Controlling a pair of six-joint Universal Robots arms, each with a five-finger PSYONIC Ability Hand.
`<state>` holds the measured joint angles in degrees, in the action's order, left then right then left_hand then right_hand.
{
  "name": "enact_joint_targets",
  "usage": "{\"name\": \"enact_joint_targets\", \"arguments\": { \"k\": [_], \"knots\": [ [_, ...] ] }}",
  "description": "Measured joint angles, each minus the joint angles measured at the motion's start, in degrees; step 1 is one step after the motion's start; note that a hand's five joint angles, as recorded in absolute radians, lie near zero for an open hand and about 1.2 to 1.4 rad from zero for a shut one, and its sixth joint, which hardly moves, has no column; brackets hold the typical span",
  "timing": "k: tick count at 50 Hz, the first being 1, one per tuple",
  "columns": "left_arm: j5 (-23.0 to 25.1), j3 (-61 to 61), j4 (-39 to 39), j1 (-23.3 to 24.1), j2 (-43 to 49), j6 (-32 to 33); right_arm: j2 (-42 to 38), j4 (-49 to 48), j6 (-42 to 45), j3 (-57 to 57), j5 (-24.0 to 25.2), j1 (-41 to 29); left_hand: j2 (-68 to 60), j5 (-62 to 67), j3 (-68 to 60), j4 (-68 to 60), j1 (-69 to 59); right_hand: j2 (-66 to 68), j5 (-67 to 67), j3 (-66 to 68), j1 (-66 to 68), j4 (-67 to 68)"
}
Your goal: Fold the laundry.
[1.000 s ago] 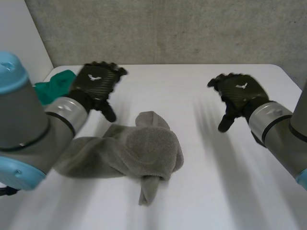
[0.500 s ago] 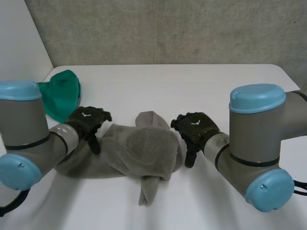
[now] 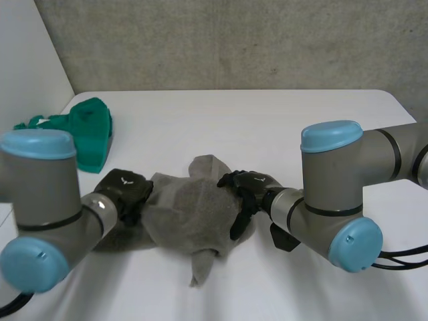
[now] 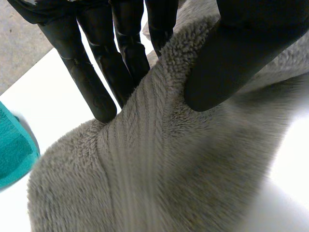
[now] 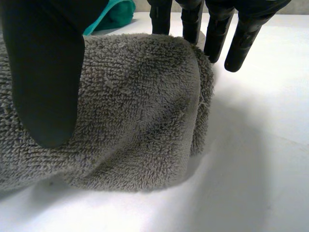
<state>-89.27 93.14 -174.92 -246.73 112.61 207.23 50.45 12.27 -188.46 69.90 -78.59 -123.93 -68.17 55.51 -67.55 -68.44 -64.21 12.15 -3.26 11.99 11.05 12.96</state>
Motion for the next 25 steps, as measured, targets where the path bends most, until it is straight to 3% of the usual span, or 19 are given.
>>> {"name": "enact_joint_targets", "arguments": {
  "k": [8,11,12,15,16,19,23,24,25],
  "knots": [
    [0.24,7.71,3.23,1.06,-9.08,0.13,-0.59,1.09,1.35,-1.54,-0.29,-0.01,3.25,-1.82,2.55,3.0,1.59,0.0,0.0,0.0,0.0,0.0],
    [0.32,8.05,3.73,1.61,-10.14,0.2,-0.18,1.19,2.65,-1.27,-0.32,-0.06,26.08,-22.28,25.23,25.08,24.55,0.51,-0.23,0.63,0.22,0.18],
    [0.34,7.72,3.73,1.89,-10.41,0.24,0.21,1.23,3.59,-0.96,-0.29,-0.12,40.01,-36.6,38.25,39.52,39.7,3.34,-2.27,3.04,2.32,2.21],
    [0.35,5.85,2.98,2.12,-10.07,0.26,1.26,1.11,5.65,-0.12,-0.18,-0.25,44.86,-42.35,43.86,45.31,44.2,11.71,-9.83,11.82,9.98,10.68],
    [0.33,4.27,2.22,2.13,-9.44,0.23,2.02,0.97,7.09,0.53,-0.08,-0.34,49.65,-47.39,48.73,50.23,46.95,23.72,-21.41,23.81,19.59,22.7],
    [0.33,0.17,0.16,1.92,-6.82,0.16,3.61,0.66,10.42,1.97,0.08,-0.47,52.83,-50.97,52.35,53.39,47.61,37.44,-35.02,37.73,30.61,37.04],
    [0.4,-5.3,-2.06,1.28,-2.29,0.03,5.29,0.2,14.53,3.65,0.09,-0.6,53.08,-51.14,52.43,53.59,47.61,37.44,-35.02,37.73,30.61,37.04],
    [0.52,-7.99,-2.88,0.93,0.24,-0.04,6.53,-0.48,17.48,4.97,0.01,-0.77,53.09,-51.14,52.43,53.59,47.61,49.27,-46.05,49.28,39.33,49.37],
    [0.66,-9.91,-3.31,0.72,2.24,-0.06,7.33,-1.08,19.24,5.84,-0.07,-0.93,53.09,-51.15,52.43,53.59,47.61,52.37,-49.33,52.84,41.51,53.73]
  ]
}}
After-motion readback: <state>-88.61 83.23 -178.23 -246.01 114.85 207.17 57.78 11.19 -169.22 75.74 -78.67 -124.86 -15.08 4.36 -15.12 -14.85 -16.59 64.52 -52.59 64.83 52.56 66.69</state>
